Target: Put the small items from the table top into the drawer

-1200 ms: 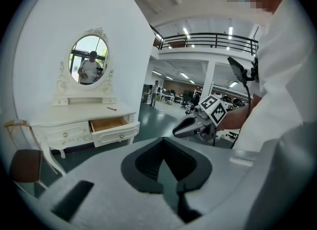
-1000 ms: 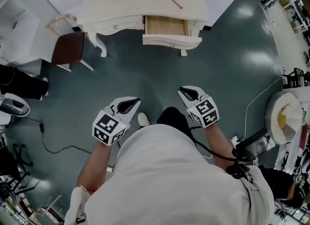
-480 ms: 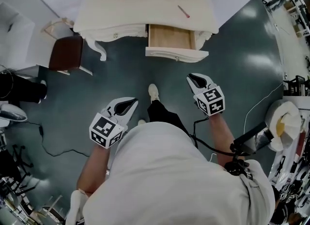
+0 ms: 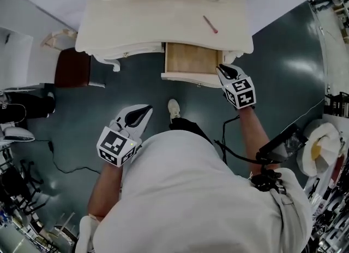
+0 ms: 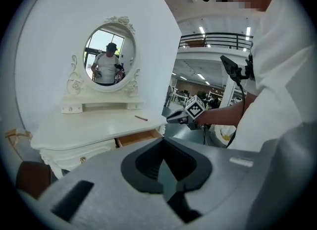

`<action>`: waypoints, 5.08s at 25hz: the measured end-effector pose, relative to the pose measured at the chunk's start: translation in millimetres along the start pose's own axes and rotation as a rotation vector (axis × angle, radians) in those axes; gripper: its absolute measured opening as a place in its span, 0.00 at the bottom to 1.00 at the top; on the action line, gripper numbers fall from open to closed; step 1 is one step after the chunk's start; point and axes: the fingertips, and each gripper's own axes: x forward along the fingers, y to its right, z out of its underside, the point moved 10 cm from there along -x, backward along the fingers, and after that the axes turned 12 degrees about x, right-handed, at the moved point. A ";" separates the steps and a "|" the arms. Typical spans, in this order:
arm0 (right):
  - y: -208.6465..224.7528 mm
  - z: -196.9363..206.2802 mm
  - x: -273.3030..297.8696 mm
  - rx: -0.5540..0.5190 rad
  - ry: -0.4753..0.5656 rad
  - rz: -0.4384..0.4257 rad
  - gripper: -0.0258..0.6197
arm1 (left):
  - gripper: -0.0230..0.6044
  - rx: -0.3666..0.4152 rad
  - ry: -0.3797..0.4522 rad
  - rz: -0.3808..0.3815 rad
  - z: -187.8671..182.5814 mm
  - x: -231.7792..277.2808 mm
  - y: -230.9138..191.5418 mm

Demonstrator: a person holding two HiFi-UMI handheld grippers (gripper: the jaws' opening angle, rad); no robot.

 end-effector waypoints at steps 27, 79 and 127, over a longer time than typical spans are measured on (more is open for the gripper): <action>151.5 -66.1 234.8 0.044 -0.162 0.109 0.18 | 0.04 -0.117 -0.075 -0.153 -4.6 29.7 -101.4; 9.9 -20.6 169.0 0.170 -0.172 -0.030 0.11 | 0.04 -0.075 -0.043 -0.106 10.8 -46.6 -82.7; 22.0 50.4 300.5 -0.075 -0.517 -0.173 0.11 | 0.04 -0.205 -0.155 -0.227 0.9 -4.4 -75.3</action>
